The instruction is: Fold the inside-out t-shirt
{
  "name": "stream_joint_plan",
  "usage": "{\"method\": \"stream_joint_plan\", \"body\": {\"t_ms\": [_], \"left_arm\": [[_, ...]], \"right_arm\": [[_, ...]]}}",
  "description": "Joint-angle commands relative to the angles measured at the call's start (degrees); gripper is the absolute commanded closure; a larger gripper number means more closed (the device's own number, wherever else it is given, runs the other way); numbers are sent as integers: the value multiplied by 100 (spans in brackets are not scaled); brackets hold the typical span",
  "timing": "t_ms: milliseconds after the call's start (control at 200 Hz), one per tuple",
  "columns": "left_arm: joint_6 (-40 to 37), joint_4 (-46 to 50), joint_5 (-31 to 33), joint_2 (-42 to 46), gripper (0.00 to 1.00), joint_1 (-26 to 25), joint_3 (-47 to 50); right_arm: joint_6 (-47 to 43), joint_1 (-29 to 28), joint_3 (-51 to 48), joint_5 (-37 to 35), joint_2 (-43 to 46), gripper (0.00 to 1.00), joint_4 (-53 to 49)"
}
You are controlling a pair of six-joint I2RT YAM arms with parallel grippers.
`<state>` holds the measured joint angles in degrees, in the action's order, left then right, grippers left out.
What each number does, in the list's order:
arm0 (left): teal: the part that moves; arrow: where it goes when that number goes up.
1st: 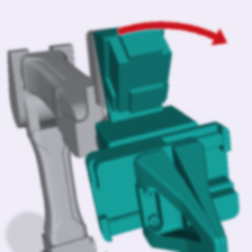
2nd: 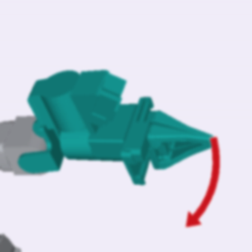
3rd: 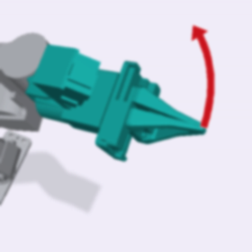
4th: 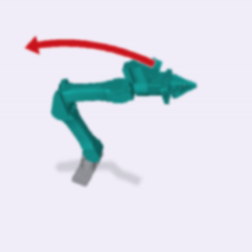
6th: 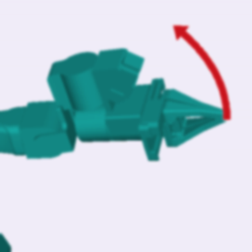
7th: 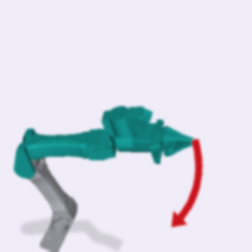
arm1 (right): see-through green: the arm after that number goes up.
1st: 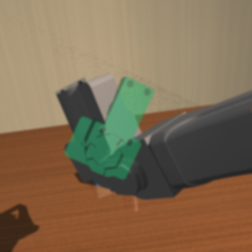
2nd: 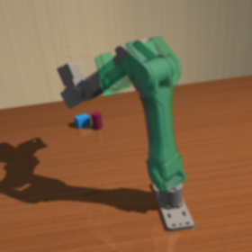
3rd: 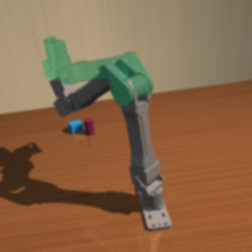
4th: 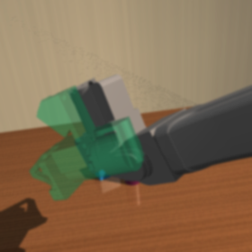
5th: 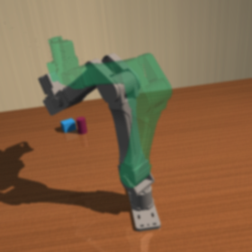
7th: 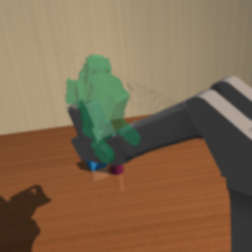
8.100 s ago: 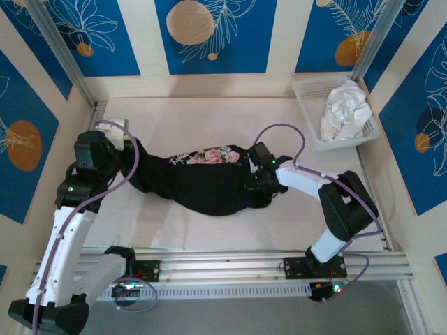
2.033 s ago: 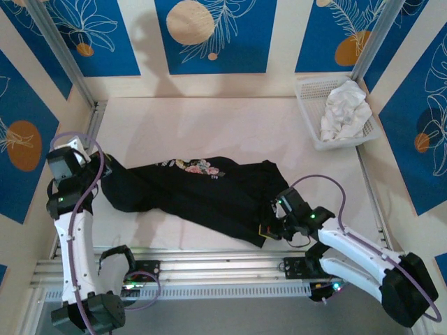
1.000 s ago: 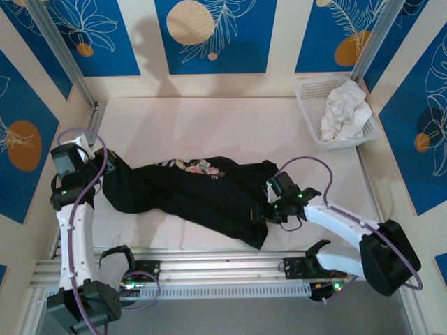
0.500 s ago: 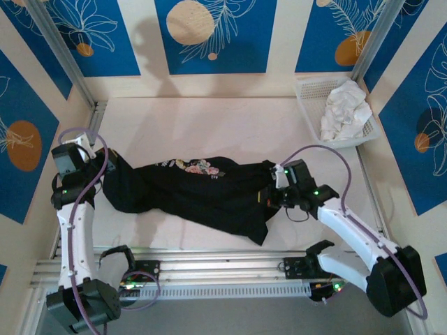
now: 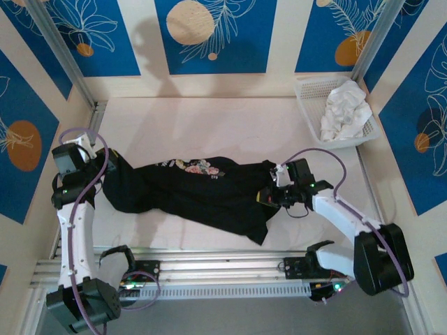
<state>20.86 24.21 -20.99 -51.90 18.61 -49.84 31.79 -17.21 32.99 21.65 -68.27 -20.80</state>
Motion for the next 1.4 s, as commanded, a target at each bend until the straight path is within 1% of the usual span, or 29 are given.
{"method": "stream_joint_plan", "body": {"t_ms": [0,155,255,360,505,620,840,910,1070,1240,1395], "left_arm": [[23,-207,-158,-10,100,-45,63],[23,-221,-166,9,100,-46,90],[36,-251,-201,-4,100,-43,98],[56,-269,-247,-28,100,-45,98],[56,-270,-264,-21,100,-49,106],[58,-273,-265,4,100,-50,129],[67,-290,-291,8,100,-47,133],[69,-285,-291,13,100,-42,141],[54,-277,-281,19,100,-43,142],[58,-277,-282,21,100,-45,142],[49,-272,-277,21,100,-44,143]], "right_arm": [[-142,24,213,31,-246,91,118],[-287,1,169,-339,-222,81,-287],[-249,-131,62,-824,33,72,-548],[-50,-303,30,-1312,155,65,-796],[60,-611,-14,-1635,130,60,-848],[133,-790,-70,-1754,88,57,-835],[117,-953,-88,-1926,-113,56,-785],[100,-969,-95,-1890,-168,58,-717],[68,-1021,-55,-1857,-147,69,-695],[21,-1021,-25,-1834,-86,83,-718],[13,-1030,33,-1829,25,92,-837]]}}
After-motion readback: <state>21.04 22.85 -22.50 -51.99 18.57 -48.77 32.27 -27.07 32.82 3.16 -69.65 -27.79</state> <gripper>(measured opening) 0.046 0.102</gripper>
